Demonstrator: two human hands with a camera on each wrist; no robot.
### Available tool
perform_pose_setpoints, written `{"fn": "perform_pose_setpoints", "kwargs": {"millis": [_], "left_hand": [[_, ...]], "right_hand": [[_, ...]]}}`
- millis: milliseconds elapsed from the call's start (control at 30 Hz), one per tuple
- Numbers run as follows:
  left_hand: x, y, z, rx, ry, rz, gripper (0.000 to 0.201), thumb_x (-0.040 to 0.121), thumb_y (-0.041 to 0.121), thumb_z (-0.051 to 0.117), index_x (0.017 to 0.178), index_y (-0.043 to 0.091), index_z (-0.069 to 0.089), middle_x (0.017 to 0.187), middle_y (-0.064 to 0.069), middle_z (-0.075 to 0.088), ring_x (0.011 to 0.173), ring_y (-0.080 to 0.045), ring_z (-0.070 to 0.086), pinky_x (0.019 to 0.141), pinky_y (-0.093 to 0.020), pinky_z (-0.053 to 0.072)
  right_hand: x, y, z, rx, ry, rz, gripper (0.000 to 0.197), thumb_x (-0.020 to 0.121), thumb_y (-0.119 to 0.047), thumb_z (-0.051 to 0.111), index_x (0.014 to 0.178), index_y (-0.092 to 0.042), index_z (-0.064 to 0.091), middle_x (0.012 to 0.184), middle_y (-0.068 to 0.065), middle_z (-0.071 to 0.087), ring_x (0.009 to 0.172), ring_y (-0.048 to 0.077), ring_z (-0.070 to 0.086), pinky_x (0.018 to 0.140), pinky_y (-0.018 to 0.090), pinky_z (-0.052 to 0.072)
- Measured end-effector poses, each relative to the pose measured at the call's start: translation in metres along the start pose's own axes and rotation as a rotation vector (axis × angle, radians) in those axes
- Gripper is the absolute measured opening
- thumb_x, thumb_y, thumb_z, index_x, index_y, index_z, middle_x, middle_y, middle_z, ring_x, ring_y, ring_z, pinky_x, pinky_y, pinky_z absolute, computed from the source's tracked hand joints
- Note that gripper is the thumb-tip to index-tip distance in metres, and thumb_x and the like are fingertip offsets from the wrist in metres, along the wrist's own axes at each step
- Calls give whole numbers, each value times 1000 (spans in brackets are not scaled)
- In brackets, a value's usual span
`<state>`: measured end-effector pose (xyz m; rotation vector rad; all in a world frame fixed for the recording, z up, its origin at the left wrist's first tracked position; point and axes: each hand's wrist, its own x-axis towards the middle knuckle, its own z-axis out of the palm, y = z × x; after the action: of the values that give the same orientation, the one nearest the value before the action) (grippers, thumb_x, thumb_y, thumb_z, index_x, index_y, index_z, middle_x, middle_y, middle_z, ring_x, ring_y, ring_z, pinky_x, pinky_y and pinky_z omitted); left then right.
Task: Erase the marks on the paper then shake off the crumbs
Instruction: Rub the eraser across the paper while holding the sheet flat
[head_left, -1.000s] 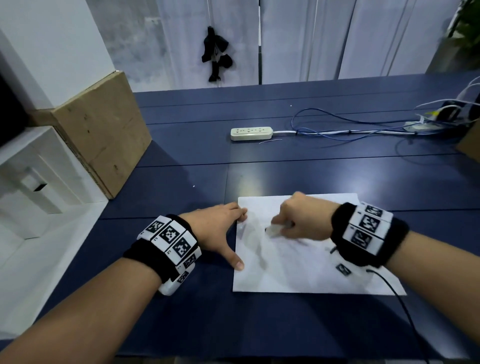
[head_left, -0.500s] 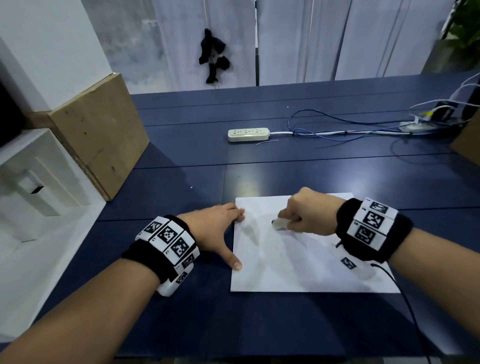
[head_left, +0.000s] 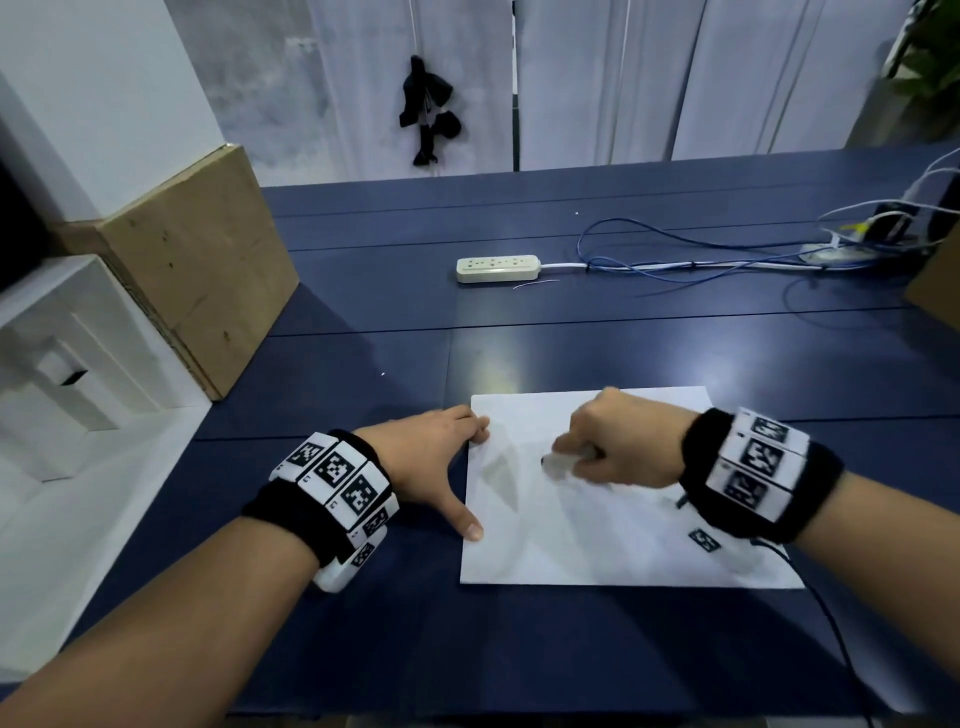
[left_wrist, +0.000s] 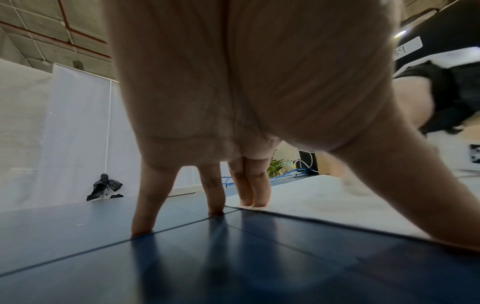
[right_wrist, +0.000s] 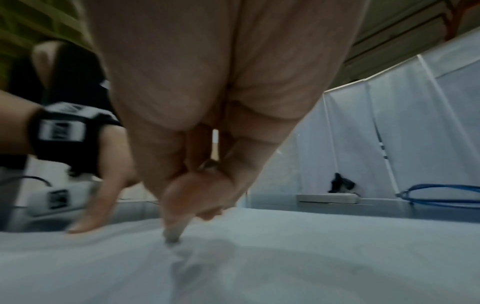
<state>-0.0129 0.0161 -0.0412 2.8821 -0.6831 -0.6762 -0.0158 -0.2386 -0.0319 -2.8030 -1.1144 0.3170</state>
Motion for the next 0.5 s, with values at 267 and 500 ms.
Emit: {"fn": "perform_pose_setpoints", "kwargs": {"millis": [267, 500], "left_hand": [[0, 0, 0, -3, -1, 3, 118, 49, 69, 85, 145, 20, 37, 140, 20, 33, 133, -8, 38, 112, -36, 37], [0, 0, 1, -3, 2, 2, 118, 48, 69, 86, 145, 22, 37, 138, 23, 33, 134, -7, 37, 112, -37, 38]], "right_hand": [[8, -3, -7, 67, -84, -10, 19, 88, -30, 62, 97, -18, 74, 65, 2, 62, 54, 18, 51, 59, 27, 50], [-7, -18, 4, 87, -118, -108, 21, 84, -36, 53, 84, -18, 64, 67, 2, 61, 59, 18, 54, 64, 31, 50]]}}
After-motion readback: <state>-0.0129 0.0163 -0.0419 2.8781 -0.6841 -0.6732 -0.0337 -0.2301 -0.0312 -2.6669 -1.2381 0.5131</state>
